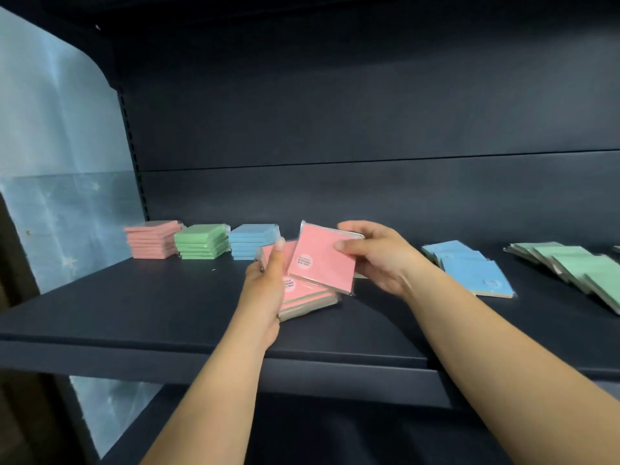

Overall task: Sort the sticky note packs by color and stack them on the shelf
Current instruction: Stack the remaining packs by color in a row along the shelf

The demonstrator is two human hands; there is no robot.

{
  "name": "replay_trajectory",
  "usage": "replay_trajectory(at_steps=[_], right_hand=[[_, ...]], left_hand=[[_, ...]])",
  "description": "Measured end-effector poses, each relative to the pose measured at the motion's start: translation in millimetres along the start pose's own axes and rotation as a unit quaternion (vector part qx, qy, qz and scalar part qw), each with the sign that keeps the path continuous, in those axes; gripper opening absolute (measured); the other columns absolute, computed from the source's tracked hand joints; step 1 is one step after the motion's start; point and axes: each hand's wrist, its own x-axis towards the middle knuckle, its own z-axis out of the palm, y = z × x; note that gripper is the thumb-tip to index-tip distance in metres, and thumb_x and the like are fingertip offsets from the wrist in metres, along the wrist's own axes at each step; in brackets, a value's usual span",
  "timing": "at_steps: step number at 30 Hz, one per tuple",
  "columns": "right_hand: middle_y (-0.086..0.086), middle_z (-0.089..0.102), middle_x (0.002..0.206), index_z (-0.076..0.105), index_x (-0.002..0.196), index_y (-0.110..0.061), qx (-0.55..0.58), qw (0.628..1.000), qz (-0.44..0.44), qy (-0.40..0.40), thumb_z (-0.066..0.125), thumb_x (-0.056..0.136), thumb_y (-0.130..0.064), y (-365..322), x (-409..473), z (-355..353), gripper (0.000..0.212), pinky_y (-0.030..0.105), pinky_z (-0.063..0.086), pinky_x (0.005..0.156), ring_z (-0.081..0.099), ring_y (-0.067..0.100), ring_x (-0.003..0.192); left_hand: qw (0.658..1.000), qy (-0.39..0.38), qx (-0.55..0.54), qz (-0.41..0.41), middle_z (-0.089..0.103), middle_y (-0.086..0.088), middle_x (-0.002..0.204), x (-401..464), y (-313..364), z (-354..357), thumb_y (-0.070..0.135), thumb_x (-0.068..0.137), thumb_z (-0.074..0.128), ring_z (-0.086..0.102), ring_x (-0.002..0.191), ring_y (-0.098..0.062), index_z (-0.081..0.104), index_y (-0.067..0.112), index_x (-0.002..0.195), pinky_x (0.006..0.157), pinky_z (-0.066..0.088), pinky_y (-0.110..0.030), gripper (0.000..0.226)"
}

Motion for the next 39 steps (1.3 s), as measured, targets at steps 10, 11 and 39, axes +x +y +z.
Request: replay_trajectory(at_steps=[10,11,39], right_hand=[[0.0,0.053,0.128,0.047,0.134,-0.018,-0.022,0.996,-0.09,-0.017,0.061,0.086,0.0,3.8,-1.1,8.9,0.053,0.028,0.049,0.088,0.056,0.017,0.109],[-0.001,0.052,0.13,0.046,0.135,-0.018,-0.015,0.997,-0.077,-0.011,0.061,0.088,-0.008,3.6,-2.2,10.4,0.051,0.028,0.049,0.089,0.057,0.016,0.109],[0.003,0.06,0.106,0.029,0.143,-0.011,-0.009,0.999,0.022,-0.036,0.049,0.096,-0.022,27.1,-8.5,17.2,0.052,0.033,0.05,0.077,0.059,0.02,0.09]], left_hand=[[0.997,-0.072,-0.006,0.015,0.066,0.003,0.089,-8.9,0.5,0.1,0.025,0.089,0.059,0.064,0.083,-0.015,0.056,0.023,0.09,0.072,0.052,-0.031,0.004],[0.997,-0.077,-0.001,0.017,0.066,0.001,0.092,-9.3,0.2,-0.2,0.024,0.089,0.059,0.064,0.086,-0.017,0.056,0.021,0.095,0.076,0.052,-0.033,0.007],[0.972,-0.163,0.14,0.097,0.058,0.014,0.102,-7.2,-7.5,-1.5,0.019,0.086,0.063,0.058,0.097,-0.009,0.029,0.028,0.114,0.091,0.046,-0.031,0.045]])
